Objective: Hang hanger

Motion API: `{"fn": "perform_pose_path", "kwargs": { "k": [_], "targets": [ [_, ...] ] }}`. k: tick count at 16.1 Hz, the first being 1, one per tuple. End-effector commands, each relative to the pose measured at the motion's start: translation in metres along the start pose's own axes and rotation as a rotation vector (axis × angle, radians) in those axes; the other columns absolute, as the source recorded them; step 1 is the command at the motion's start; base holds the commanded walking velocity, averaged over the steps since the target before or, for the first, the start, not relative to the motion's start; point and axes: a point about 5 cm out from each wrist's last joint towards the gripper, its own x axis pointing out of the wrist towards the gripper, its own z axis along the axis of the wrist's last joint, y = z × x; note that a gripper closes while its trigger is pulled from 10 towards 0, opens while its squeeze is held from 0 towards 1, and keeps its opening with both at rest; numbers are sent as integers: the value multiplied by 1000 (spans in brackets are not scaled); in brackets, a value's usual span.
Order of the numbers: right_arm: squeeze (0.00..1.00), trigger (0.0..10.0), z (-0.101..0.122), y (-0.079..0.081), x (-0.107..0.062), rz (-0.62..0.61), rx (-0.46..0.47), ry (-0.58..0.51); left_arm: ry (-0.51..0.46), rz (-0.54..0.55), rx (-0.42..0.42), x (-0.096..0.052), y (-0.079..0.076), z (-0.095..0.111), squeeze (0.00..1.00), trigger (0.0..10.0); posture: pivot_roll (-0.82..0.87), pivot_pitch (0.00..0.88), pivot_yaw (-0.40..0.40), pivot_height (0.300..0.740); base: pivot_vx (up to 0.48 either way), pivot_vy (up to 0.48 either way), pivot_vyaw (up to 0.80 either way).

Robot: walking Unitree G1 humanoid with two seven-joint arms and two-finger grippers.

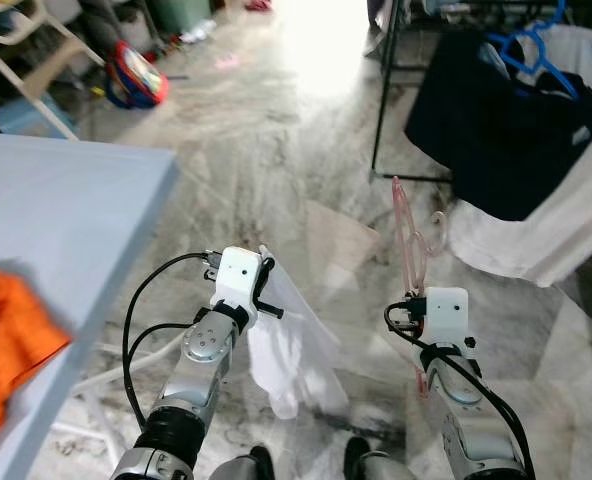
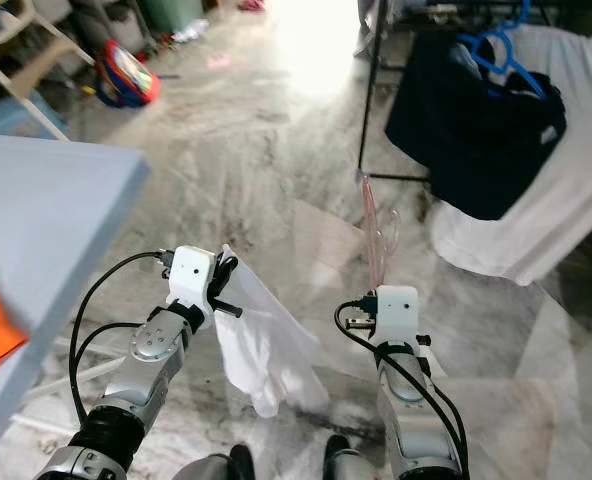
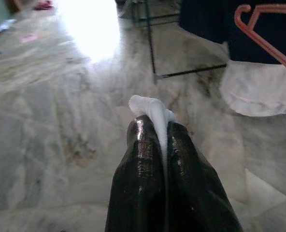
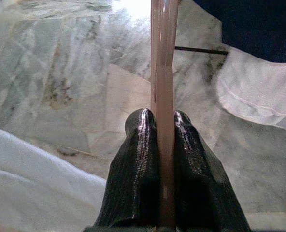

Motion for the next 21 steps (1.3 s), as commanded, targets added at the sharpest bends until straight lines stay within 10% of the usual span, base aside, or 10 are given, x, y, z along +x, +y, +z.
{"fn": "perform_pose_path", "kwargs": {
  "k": [1, 21],
  "targets": [
    [0, 10000, -2, -3, -3, -7, -1, 8, -6, -8, -1, -2, -1, 2, 0, 10000, 3, 238, 76, 740, 0, -270, -538],
    [0, 10000, -3, 4, 0, 7, 0, 41, 37, -17, -118, -6, 4, -1, 0, 10000, 15, 238, 80, 740, 0, -124, -133]
  ]
}}
